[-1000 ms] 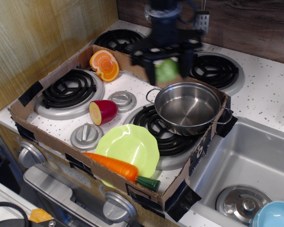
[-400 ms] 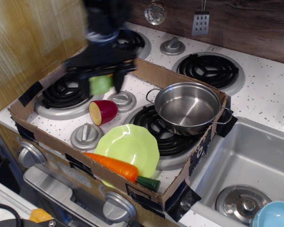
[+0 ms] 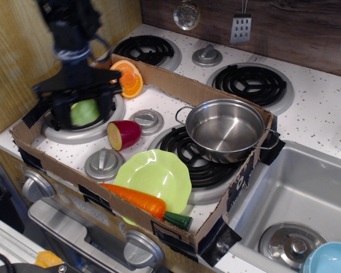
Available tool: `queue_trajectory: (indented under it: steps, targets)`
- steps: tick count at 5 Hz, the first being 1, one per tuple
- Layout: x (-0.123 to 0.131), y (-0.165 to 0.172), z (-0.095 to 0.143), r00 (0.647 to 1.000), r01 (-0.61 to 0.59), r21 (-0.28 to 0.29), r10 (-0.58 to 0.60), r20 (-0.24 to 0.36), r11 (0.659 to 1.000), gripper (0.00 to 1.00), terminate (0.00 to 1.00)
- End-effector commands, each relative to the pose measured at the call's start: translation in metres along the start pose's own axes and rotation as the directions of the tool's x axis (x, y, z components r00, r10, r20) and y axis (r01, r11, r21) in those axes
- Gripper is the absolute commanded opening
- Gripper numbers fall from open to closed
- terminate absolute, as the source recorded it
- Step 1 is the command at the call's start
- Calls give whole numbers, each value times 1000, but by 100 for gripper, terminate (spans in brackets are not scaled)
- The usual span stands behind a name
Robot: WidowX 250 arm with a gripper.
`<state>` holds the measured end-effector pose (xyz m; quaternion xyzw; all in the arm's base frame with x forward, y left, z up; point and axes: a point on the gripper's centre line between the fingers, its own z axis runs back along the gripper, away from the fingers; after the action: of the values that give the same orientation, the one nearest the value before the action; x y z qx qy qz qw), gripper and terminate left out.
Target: Take broccoli out of pan
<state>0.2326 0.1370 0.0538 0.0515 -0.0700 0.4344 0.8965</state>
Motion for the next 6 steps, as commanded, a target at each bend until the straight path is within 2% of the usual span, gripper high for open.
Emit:
queue_trajectory:
  steps: [1, 2, 3, 4, 5, 6]
  targets:
    - [-4, 31, -20, 999, -32, -43, 32, -4, 999, 0, 0]
    - [-7, 36, -35, 1000, -25, -82, 24, -3, 996, 100, 0]
    - [-5, 36, -32, 1000, -10, -79, 9, -20, 997, 100, 0]
    - [2, 24, -13, 1000, 12, -51, -12, -5, 999, 100, 0]
    - [15, 5, 16, 999, 38, 20, -39, 33, 999, 100, 0]
    - [36, -14, 42, 996, 74, 50, -77, 43, 996, 100, 0]
